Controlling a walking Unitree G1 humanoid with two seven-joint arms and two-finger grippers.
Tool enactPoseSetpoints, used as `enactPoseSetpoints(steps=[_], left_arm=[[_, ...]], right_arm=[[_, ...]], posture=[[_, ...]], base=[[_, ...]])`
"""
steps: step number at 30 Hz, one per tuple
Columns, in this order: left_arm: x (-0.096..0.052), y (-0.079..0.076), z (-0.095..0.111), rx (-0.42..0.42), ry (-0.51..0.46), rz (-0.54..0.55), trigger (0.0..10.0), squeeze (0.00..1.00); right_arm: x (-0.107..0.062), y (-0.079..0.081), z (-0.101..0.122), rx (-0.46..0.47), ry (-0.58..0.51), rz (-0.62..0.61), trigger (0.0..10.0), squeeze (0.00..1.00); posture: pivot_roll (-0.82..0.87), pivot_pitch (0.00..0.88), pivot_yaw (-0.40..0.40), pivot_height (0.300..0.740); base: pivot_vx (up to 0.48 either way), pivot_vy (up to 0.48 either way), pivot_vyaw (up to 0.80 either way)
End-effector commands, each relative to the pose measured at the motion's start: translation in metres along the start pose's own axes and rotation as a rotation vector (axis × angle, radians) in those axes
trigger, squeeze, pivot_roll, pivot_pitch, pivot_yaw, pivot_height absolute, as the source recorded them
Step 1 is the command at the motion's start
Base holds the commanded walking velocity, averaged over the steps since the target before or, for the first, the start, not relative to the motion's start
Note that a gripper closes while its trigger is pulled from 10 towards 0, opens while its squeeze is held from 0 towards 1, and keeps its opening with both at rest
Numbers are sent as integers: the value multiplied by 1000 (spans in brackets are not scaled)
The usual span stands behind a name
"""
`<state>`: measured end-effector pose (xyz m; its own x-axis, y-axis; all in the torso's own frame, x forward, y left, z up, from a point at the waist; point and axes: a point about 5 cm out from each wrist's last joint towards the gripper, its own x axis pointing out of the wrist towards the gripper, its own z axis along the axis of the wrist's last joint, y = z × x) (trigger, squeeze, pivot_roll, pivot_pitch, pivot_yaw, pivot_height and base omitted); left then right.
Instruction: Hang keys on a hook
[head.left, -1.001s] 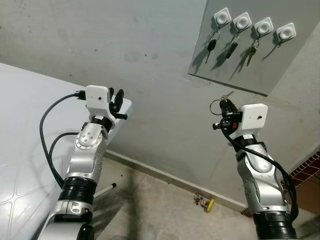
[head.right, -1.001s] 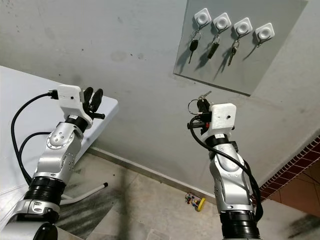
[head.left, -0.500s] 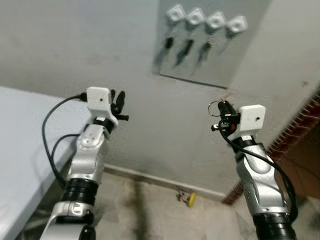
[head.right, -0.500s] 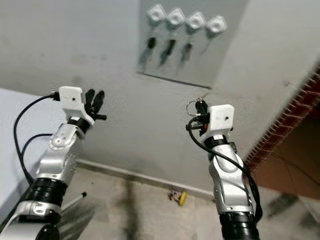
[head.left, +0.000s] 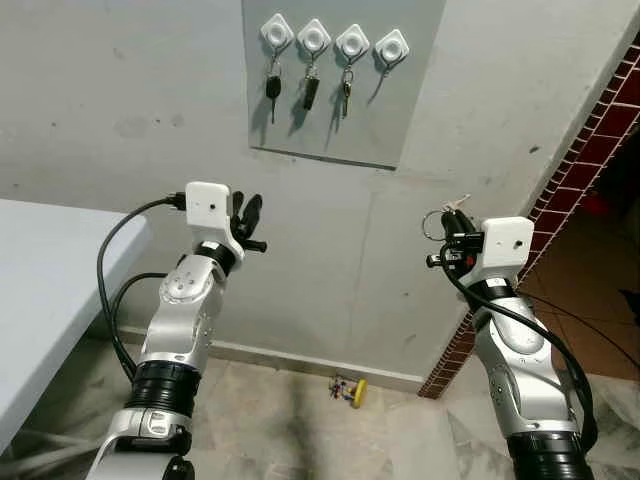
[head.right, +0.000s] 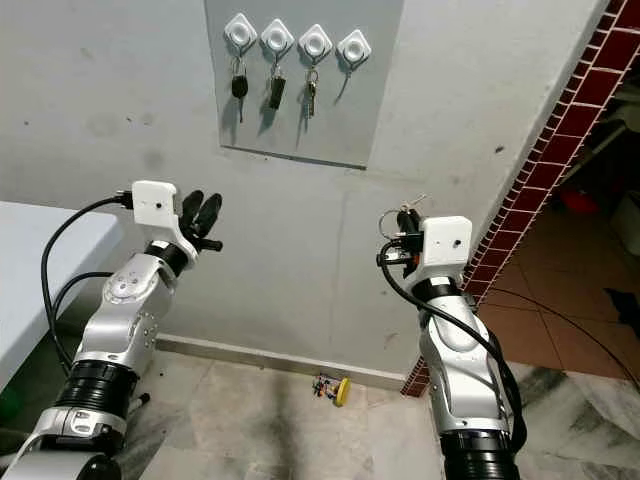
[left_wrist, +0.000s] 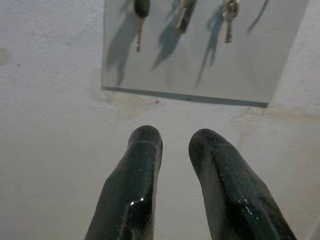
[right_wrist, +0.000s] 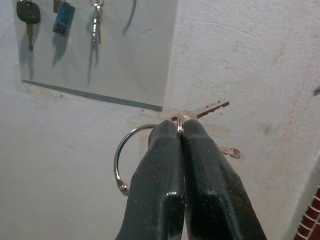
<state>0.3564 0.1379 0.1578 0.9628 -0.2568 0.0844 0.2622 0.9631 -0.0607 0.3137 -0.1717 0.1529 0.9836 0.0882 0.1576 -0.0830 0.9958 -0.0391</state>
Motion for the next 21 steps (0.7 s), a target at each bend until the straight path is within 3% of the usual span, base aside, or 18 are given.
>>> enactPoseSetpoints(steps=[1, 21], left_arm=[[1, -2, 5, 3, -11, -18, 10000, 0], [2, -1, 8, 7, -9, -26, 10000, 0]], right_arm=[[0, -2, 7, -16, -24, -4, 10000, 0], [-1, 2, 6, -17, -18, -1, 10000, 0]], posture=[[-162, 0, -59, 740], [-158, 0, -53, 740]], base=[[0, 0, 0], [289, 0, 0]])
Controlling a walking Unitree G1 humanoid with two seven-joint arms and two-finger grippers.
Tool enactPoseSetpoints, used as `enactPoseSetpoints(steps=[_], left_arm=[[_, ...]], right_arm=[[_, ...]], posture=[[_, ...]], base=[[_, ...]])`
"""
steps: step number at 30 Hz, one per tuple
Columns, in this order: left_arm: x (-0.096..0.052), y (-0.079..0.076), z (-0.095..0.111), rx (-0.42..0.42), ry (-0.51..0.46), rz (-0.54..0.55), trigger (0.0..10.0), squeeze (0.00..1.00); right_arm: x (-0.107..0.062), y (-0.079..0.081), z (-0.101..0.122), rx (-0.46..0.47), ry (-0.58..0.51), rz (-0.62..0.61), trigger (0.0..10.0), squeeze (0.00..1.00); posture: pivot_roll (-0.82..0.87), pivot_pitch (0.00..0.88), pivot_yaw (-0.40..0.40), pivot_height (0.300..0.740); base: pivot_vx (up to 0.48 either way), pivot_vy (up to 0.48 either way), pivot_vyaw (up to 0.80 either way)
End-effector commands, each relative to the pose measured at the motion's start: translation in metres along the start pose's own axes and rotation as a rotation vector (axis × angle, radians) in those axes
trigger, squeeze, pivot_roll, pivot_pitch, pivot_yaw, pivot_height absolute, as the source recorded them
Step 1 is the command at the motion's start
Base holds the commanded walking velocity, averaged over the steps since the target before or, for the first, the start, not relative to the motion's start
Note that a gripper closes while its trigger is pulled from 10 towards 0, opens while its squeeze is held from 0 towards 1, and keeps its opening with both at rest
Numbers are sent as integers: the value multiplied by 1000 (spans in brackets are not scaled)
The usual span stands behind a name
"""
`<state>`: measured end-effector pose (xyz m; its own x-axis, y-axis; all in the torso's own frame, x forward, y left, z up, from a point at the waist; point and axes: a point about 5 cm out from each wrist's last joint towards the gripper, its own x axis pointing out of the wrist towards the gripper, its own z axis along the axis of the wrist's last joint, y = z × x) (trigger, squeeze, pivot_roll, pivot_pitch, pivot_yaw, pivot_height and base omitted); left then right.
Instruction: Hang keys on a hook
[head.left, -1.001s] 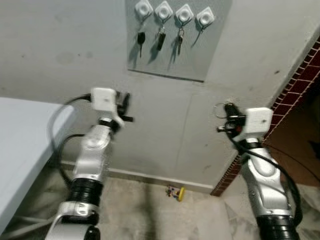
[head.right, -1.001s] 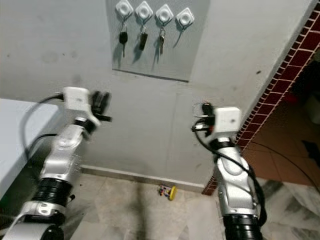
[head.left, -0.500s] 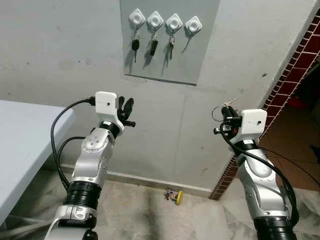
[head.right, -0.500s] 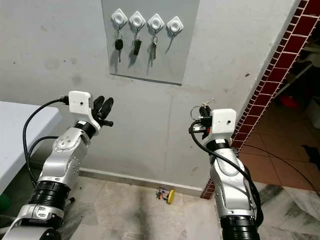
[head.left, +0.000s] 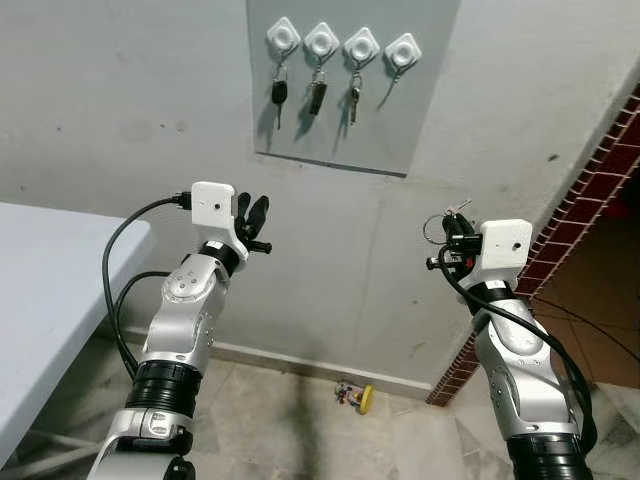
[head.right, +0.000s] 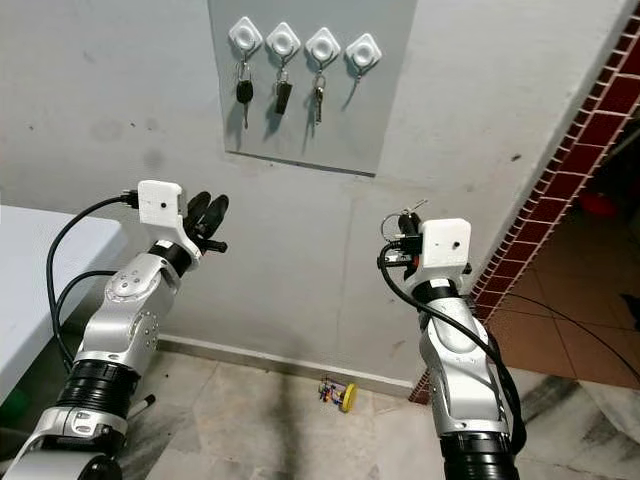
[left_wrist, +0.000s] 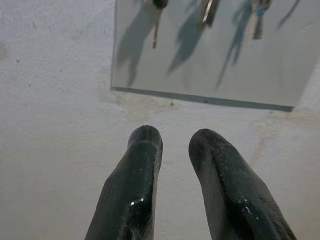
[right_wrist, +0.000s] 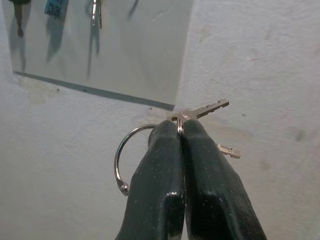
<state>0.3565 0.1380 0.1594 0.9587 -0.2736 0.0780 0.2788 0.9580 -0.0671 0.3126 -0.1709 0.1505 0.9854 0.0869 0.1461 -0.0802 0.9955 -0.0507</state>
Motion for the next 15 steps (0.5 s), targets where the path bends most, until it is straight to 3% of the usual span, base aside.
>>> enactPoseSetpoints(steps=[1, 15], left_arm=[[1, -1, 7, 15, -17, -9, 10000, 0], [1, -2, 8, 21, -20, -15, 10000, 0]], right_arm=[[0, 2, 8, -5, -29, 1, 10000, 0], [0, 2, 8, -7, -28, -1, 10000, 0]], posture=[[-158, 0, -53, 740], [-159, 0, -52, 740]], base=[[300, 0, 0], [329, 0, 0]])
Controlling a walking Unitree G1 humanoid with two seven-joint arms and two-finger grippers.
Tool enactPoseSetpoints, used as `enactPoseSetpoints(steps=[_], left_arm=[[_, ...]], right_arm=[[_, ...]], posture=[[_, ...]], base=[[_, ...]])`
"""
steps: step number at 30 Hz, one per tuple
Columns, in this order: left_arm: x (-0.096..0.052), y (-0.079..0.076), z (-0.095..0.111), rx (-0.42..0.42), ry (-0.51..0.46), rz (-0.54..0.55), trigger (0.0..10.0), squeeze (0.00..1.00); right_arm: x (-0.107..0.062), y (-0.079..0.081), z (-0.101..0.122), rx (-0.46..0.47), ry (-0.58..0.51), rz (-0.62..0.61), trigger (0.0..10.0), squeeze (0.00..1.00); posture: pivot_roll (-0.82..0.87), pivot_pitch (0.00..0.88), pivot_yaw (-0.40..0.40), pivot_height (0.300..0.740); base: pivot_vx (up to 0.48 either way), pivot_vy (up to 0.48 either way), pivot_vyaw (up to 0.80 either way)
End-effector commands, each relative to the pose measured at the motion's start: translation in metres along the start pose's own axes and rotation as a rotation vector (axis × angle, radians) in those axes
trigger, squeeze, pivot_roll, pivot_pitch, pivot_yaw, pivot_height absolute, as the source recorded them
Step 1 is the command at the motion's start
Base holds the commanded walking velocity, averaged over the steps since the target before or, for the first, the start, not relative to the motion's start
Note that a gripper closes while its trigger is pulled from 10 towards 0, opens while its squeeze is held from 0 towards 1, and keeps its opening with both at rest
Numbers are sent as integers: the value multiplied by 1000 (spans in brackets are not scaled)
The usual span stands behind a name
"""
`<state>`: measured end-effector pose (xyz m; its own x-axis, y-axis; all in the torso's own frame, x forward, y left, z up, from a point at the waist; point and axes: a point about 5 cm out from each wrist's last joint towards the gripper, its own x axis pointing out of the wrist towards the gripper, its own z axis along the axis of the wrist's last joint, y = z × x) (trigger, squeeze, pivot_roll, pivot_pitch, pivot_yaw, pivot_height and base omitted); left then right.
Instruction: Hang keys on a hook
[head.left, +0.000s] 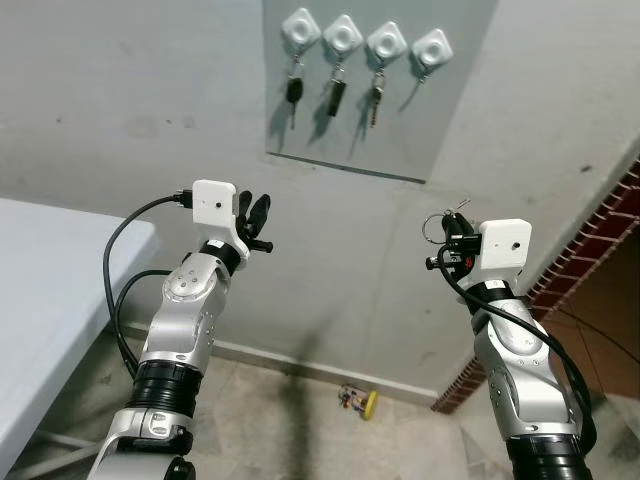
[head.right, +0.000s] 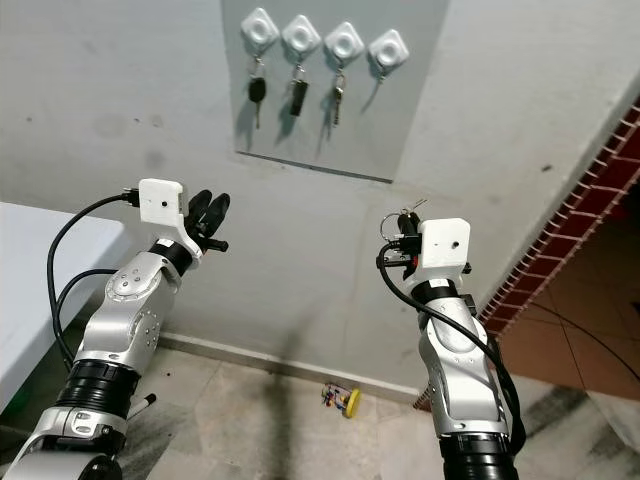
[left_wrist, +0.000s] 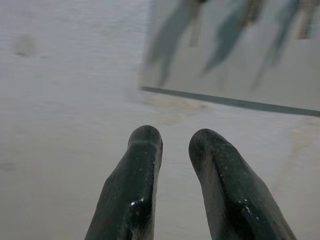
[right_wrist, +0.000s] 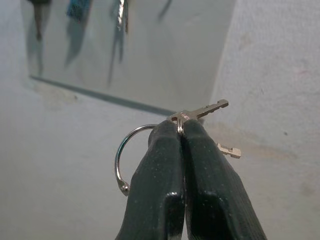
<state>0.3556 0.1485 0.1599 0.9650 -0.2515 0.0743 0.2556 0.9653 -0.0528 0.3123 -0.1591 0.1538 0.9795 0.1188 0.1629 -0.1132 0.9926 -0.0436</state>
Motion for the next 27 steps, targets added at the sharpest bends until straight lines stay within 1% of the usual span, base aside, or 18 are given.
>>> enactPoseSetpoints(steps=[1, 14, 17, 19, 23, 25, 27], left_arm=[[5, -11, 7, 5, -23, -39, 10000, 0], [4, -13, 6, 19, -20, -35, 10000, 0], [4, -13, 6, 20, -18, -27, 10000, 0], [3, -14, 10, 18, -57, -17, 10000, 0], [3, -15, 12, 33, -63, -23, 10000, 0], [2, -19, 14, 36, -75, -59, 10000, 0], [0, -27, 18, 52, -95, -137, 10000, 0]], right_arm=[[-1, -10, 4, -20, -9, -32, 10000, 0], [-3, -9, 3, -20, -5, -33, 10000, 0], [-3, -9, 3, -20, -3, -33, 10000, 0], [-3, -9, 3, -21, -1, -33, 10000, 0], [-3, -8, 3, -22, 0, -29, 10000, 0], [-4, -7, 3, -28, -3, -17, 10000, 0], [-3, -5, 3, -19, -6, 6, 10000, 0]], posture=[[-159, 0, -52, 740], [-158, 0, -54, 740], [-158, 0, -54, 740], [-157, 0, -54, 740], [-156, 0, -55, 740], [-155, 0, -56, 740], [-153, 0, -57, 740]], base=[[480, 0, 0], [463, 0, 0], [0, 0, 0], [0, 0, 0], [0, 0, 0], [0, 0, 0], [0, 0, 0]])
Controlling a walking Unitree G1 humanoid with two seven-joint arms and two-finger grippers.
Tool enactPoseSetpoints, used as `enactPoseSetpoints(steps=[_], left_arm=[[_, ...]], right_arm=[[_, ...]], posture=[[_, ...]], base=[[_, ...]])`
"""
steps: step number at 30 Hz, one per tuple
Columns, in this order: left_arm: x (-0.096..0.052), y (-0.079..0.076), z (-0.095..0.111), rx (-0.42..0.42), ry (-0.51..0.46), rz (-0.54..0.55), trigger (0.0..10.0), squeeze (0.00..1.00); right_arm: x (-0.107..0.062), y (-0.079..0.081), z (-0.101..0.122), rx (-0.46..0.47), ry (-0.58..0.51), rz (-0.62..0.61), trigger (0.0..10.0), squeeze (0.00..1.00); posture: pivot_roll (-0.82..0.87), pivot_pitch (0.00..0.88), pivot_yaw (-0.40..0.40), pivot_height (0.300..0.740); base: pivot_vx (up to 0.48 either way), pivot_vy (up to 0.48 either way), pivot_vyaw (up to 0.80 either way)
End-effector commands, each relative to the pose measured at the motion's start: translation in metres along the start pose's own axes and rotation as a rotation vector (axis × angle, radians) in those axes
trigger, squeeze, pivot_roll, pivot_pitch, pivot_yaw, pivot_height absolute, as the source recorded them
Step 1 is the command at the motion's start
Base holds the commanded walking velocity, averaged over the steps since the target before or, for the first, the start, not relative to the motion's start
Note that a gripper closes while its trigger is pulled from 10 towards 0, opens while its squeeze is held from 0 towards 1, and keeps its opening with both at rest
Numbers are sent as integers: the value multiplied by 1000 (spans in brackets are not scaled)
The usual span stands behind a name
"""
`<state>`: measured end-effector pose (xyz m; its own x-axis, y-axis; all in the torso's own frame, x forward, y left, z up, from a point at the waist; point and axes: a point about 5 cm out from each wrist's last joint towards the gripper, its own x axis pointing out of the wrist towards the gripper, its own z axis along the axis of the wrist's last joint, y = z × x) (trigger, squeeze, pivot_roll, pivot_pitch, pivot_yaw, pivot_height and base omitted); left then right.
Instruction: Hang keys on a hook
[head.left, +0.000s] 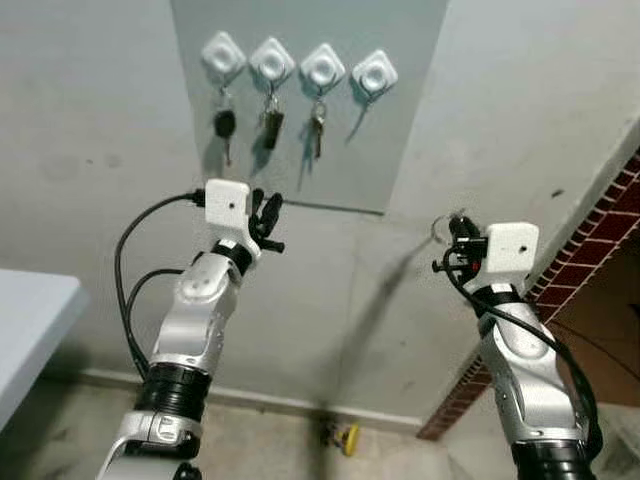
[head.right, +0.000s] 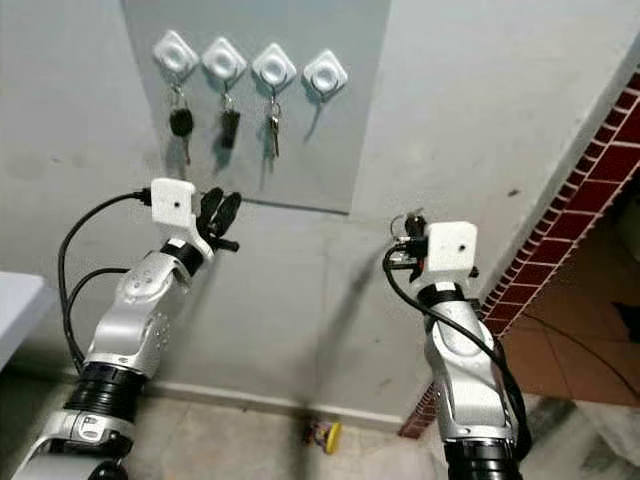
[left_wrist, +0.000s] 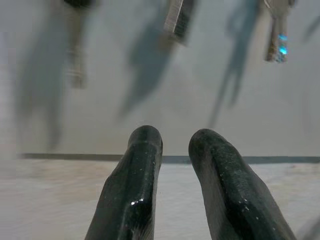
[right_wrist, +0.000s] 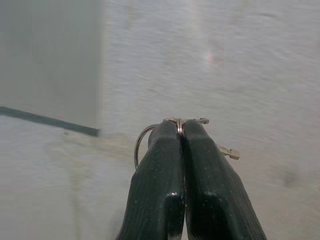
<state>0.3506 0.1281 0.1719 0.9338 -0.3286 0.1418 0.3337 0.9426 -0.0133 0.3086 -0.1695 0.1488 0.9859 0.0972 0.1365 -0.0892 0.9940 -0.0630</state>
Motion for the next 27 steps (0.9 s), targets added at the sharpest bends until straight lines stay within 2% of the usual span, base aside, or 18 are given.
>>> enactPoseSetpoints(steps=[1, 8, 12, 21, 22, 27], left_arm=[[0, -9, 10, 25, -40, -75, 10000, 0], [2, -28, 24, 38, -90, -205, 10000, 0], [3, -37, 34, 46, -114, -264, 10000, 0], [5, -42, 47, 57, -141, -299, 10000, 0], [6, -42, 50, 58, -148, -303, 10000, 0], [6, -42, 52, 59, -149, -305, 10000, 0]], right_arm=[[2, 6, 9, 1, -38, 39, 10000, 0], [7, 13, 19, -14, -93, 142, 10000, 0], [18, 18, 35, 8, -161, 189, 10000, 0], [42, 25, 61, 16, -251, 200, 10000, 0], [49, 27, 70, 24, -276, 195, 10000, 0], [61, 28, 81, 47, -292, 161, 10000, 0]], posture=[[-152, 0, -56, 740], [-151, 0, -54, 740], [-155, 0, -49, 740], [-149, 0, -47, 740], [-144, 0, -46, 740], [-144, 0, -44, 740]], base=[[0, 0, 0], [0, 0, 0], [0, 0, 0], [0, 0, 0], [0, 0, 0], [0, 0, 0]])
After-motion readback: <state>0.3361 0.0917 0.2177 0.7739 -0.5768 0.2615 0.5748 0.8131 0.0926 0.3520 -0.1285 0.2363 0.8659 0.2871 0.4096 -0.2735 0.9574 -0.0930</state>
